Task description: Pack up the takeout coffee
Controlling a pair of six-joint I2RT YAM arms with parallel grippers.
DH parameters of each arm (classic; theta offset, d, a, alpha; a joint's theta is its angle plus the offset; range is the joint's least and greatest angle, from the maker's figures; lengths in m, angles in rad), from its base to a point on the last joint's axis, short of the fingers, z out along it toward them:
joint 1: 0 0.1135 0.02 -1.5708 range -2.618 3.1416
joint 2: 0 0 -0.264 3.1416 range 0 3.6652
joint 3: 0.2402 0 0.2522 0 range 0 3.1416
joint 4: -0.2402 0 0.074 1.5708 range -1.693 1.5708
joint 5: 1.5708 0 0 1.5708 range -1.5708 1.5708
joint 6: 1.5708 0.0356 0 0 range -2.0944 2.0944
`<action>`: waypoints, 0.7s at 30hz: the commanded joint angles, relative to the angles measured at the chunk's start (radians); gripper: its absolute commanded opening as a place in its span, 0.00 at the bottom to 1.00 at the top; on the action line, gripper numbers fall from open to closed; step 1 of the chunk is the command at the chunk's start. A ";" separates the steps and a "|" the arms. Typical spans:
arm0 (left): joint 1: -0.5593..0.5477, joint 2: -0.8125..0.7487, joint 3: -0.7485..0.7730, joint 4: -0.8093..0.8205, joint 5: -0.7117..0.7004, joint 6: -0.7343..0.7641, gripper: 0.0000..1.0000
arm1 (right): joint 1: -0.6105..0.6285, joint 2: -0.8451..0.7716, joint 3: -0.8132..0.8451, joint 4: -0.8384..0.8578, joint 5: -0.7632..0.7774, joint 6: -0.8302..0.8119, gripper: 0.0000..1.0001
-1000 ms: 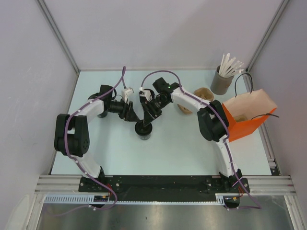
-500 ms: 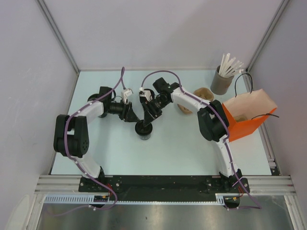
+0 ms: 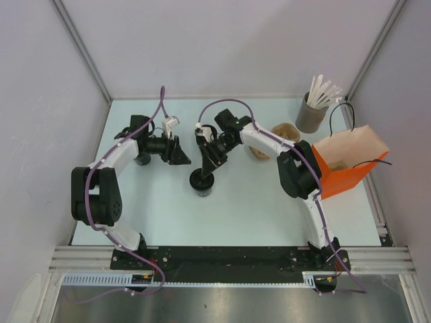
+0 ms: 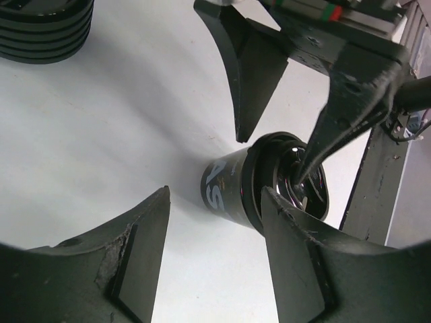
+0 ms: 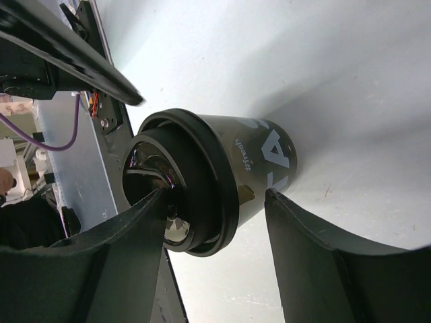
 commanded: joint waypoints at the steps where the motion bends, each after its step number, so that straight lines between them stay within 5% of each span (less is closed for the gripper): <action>1: 0.032 -0.053 -0.035 -0.069 0.071 0.098 0.61 | 0.006 0.014 0.015 -0.003 0.072 -0.043 0.63; 7: 0.049 -0.045 -0.092 -0.173 0.126 0.221 0.58 | 0.006 0.011 0.015 -0.003 0.072 -0.040 0.64; 21: 0.030 -0.010 -0.103 -0.147 0.142 0.201 0.58 | 0.012 0.011 0.012 0.000 0.078 -0.039 0.64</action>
